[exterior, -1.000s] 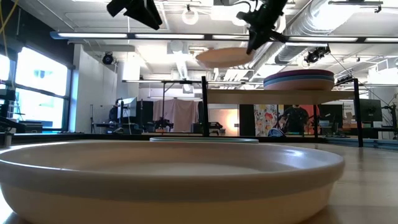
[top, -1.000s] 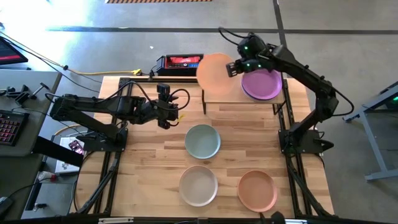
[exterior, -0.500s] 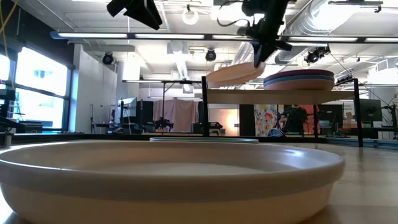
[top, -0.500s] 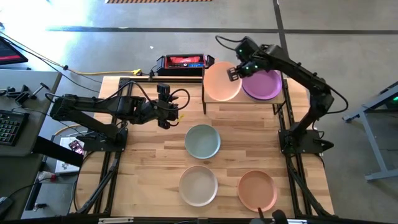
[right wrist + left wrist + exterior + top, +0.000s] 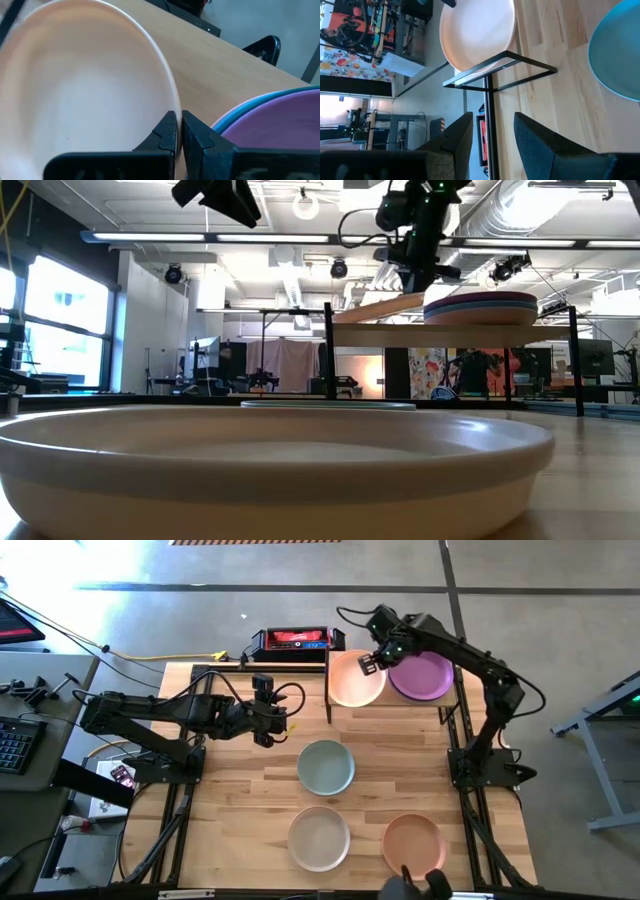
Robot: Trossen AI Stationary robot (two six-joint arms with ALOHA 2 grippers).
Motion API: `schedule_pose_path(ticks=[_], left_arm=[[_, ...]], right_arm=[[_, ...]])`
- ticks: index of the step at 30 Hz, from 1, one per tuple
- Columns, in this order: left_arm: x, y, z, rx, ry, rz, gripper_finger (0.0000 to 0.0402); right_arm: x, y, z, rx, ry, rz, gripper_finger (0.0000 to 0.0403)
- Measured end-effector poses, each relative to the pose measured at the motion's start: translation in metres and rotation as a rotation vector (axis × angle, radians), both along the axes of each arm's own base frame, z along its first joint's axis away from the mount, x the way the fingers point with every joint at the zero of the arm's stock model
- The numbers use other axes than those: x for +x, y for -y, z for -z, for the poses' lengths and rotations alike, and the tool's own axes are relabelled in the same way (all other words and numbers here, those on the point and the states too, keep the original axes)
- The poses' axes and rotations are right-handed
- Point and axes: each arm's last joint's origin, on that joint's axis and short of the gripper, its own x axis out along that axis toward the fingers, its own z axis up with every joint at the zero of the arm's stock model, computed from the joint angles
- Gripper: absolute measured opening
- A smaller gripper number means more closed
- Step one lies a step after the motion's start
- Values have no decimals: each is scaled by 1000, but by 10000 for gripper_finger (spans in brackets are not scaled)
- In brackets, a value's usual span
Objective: Place and stack plates onto a shelf
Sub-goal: Put the yellow plate on the shelf
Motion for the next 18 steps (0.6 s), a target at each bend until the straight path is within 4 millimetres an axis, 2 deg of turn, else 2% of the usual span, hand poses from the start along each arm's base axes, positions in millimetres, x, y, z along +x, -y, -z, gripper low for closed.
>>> schedule_pose_path(ticks=[6,18], left_arm=[[0,0,0,0,-1,0,133],[0,0,0,1,-1,0,133]], right_arm=[[-3,7,8,32,-41,22,0],[-15,17,9,47,-67,55,0]])
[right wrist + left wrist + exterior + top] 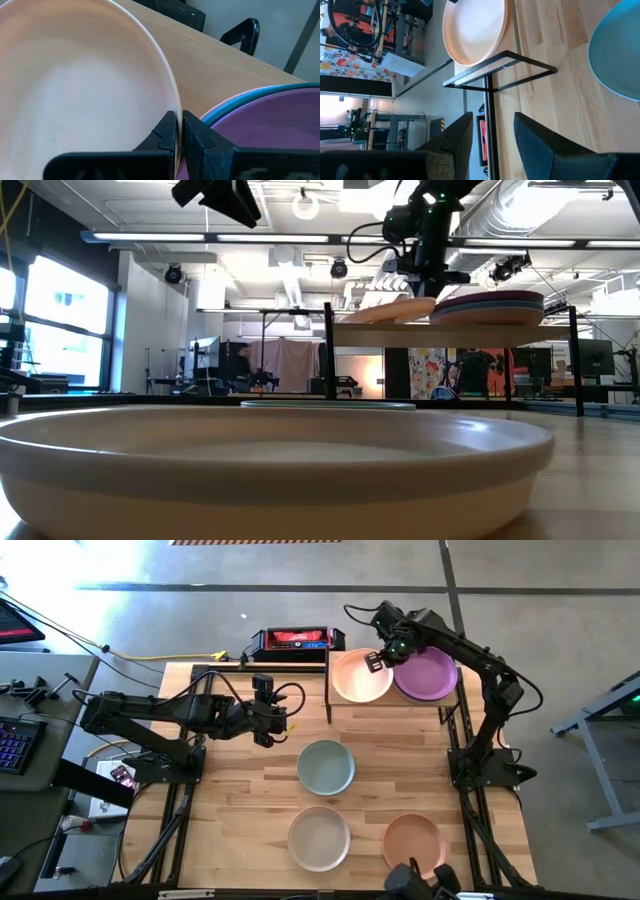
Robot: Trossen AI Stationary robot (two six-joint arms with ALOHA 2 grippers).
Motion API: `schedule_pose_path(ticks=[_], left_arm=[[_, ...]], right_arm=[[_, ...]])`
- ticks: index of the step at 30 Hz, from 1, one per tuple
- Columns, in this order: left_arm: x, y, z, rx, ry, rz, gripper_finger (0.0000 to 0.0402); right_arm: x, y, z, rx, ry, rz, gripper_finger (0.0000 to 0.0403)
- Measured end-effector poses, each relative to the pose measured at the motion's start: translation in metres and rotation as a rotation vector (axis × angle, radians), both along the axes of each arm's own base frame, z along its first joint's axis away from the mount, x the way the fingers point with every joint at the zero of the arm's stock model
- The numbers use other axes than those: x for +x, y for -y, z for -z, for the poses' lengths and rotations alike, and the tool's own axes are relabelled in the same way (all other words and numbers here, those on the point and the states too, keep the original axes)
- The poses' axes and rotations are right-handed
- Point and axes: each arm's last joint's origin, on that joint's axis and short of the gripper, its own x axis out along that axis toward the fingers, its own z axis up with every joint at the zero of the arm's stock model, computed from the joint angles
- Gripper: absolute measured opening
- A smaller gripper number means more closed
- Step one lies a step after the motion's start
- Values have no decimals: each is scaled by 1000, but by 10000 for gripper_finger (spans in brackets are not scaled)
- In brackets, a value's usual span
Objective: Place and stack plates onto a shelf
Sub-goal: Put the yellow plate on the shelf
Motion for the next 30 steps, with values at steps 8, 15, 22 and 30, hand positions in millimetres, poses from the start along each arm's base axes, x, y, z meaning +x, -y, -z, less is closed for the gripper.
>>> schedule_pose_path(ticks=[8,15,22,30], left_arm=[[0,0,0,0,0,0,133],[0,0,0,0,0,0,133],[0,0,0,0,0,0,133],[0,0,0,0,0,0,133]], right_arm=[[5,2,-1,-25,47,-8,0],[5,2,-1,-24,49,-6,0],[12,4,10,13,27,-20,0],[14,5,14,3,-1,-20,0]])
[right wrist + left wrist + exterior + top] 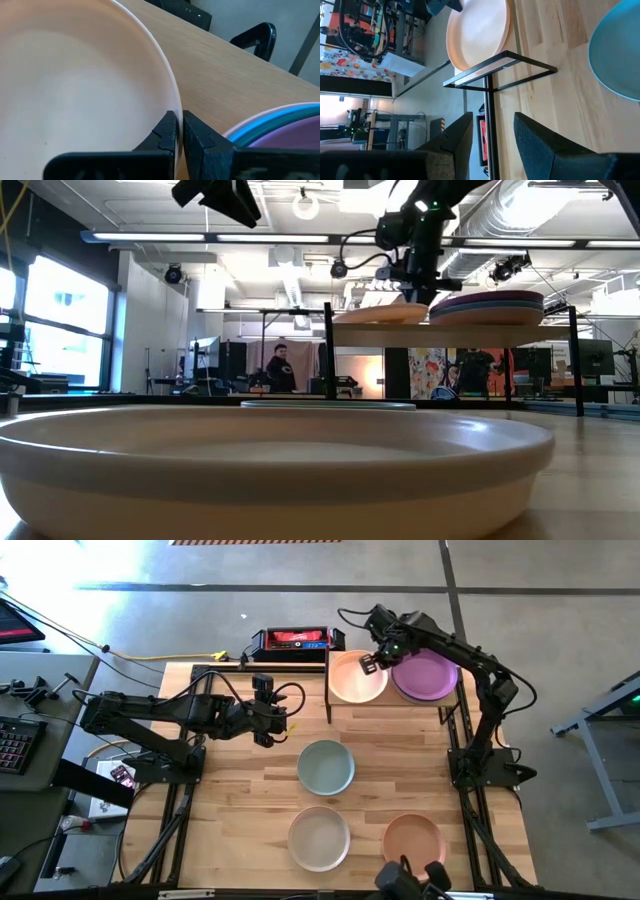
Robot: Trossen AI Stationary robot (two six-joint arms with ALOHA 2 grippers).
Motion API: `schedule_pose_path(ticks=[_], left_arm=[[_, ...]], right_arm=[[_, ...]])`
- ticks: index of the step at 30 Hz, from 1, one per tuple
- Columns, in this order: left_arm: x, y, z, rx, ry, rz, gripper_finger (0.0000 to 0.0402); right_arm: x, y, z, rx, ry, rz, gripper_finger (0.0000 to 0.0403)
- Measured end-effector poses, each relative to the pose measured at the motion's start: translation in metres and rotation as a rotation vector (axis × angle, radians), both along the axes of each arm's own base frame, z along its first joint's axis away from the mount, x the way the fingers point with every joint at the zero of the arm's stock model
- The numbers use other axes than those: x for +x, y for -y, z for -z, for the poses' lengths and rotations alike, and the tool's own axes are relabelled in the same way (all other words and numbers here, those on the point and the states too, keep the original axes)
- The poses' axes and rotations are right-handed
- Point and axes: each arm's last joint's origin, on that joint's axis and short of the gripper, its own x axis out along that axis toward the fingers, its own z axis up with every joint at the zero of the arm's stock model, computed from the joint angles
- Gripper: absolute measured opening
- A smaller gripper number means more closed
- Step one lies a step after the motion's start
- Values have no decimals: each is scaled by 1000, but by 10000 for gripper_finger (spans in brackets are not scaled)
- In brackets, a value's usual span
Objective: Place and stack plates onto a shelf
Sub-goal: Put the yellow plate on the shelf, then stack the light blue plate on top of the yellow plate on the shelf
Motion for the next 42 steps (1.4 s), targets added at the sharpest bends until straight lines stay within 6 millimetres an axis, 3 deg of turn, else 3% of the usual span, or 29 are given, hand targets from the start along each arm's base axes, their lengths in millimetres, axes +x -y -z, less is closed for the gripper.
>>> schedule_pose_path(ticks=[8,20,26,32,42], left_arm=[[0,0,0,0,0,0,133],[0,0,0,-1,1,-1,133],[0,-1,3,-107,46,-38,133],[3,-1,17,-324,55,-31,133],[16,3,74,-325,-213,54,133]], right_arm=[[-1,3,0,-27,-7,-7,7],[-1,5,-2,-77,-28,4,81],[-1,-1,-22,11,62,-67,85],[5,-21,-54,102,177,-204,85],[21,-83,-88,180,181,-467,85]])
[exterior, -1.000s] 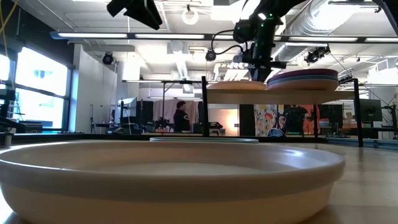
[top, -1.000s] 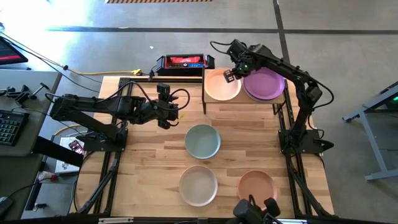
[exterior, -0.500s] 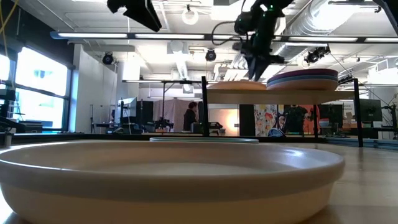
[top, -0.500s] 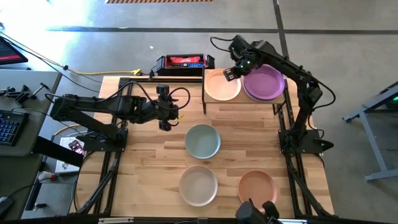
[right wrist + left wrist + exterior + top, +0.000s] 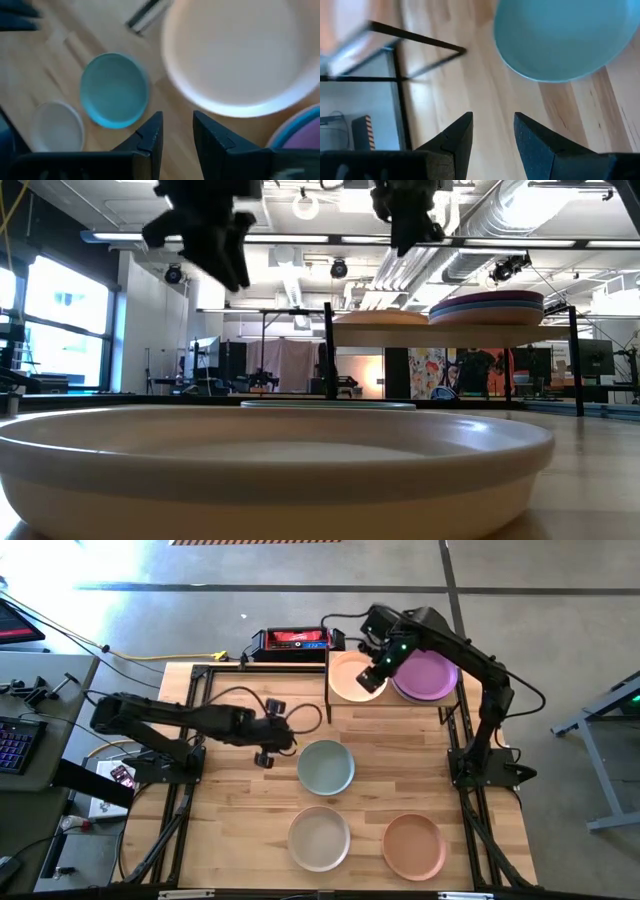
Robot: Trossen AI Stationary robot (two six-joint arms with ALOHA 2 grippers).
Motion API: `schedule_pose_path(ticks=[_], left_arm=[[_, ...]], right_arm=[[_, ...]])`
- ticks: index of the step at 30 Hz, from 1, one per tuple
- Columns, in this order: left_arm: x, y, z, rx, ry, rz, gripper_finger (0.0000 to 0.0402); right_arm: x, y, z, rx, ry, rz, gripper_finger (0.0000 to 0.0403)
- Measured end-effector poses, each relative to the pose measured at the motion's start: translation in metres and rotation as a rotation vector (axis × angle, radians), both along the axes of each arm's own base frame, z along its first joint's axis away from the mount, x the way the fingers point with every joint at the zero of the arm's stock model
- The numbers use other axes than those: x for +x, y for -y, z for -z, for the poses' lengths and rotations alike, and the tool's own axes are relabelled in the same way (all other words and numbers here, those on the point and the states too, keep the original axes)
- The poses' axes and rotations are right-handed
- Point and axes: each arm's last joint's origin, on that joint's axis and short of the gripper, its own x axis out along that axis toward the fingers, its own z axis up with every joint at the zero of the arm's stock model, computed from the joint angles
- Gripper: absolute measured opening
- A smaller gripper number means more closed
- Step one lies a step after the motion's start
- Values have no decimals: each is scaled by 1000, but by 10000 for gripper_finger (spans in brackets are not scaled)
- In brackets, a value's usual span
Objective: Place and stack plates onto a shelf
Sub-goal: Stack the light blue plate on top of the yellow plate on the shelf
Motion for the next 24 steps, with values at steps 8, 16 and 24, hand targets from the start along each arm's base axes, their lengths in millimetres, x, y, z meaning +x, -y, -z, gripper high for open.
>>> schedule_pose_path(ticks=[8,16,24], left_arm=[[20,4,31,5,-116,50,133],[41,14,61,0,-179,147,133],[51,22,90,31,-304,287,133]], right_arm=[[9,-39,-20,-42,30,-75,85],[13,-70,-42,-68,119,-153,85],[10,-86,-60,-95,196,-196,85]])
